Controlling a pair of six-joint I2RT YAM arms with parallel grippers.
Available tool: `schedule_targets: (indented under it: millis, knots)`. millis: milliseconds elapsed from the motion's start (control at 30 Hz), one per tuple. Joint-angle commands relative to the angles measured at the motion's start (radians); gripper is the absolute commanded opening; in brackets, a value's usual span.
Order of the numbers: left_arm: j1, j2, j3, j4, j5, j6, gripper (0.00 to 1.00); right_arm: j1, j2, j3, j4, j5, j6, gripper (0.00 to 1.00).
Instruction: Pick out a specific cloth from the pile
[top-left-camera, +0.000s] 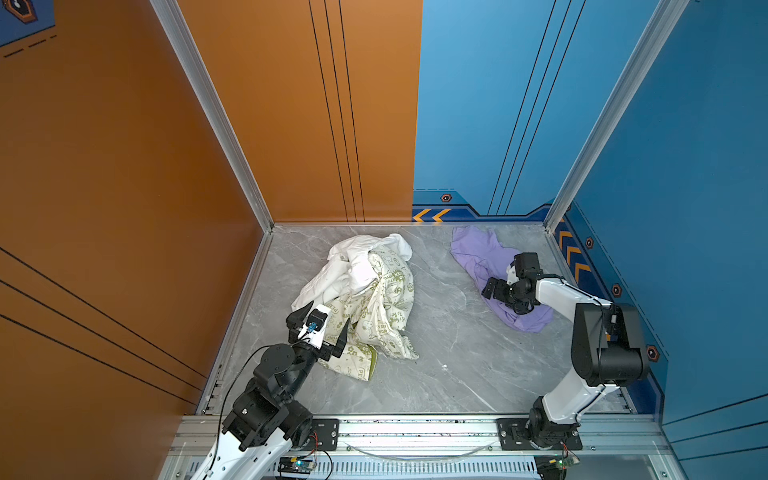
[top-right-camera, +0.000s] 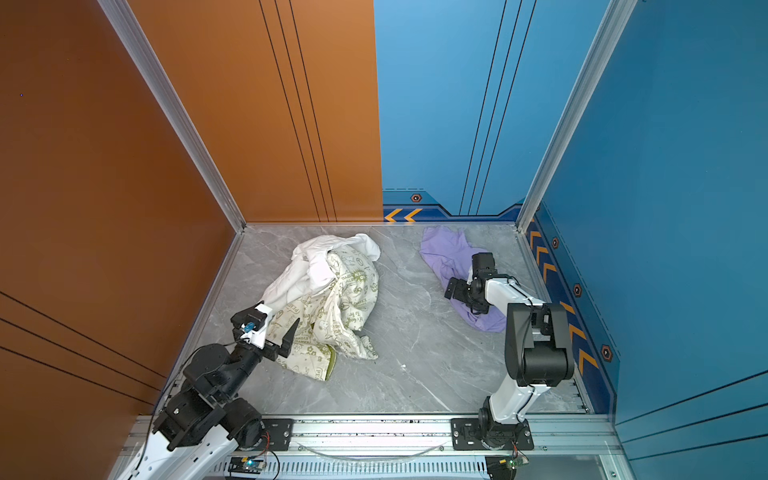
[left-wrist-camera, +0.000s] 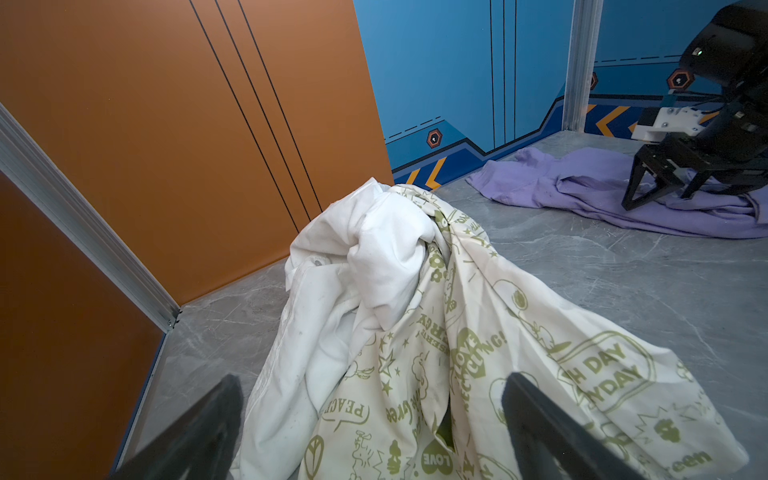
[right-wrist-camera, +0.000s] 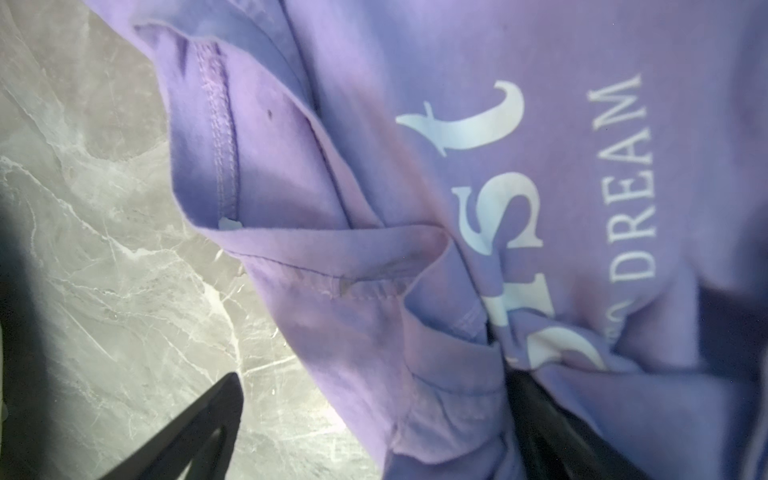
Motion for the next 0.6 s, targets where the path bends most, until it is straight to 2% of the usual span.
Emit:
schedule_targets:
  millis: [0, 333, 567]
  knots:
    - [-0.005, 0.007, -0.004, 0.003, -0.028, 0.007, 0.98, -0.006, -0.025, -0.023, -0.033, -0.026, 0.038, 1.0]
    - [0.012, 0.026, -0.032, 0.097, 0.012, -0.066, 0.98, -0.006, -0.326, -0.027, 0.03, 0.031, 0.049, 1.0]
    - [0.11, 0.106, -0.023, 0.176, 0.039, -0.132, 0.98, 0.005, -0.522, -0.101, 0.191, 0.055, 0.023, 1.0]
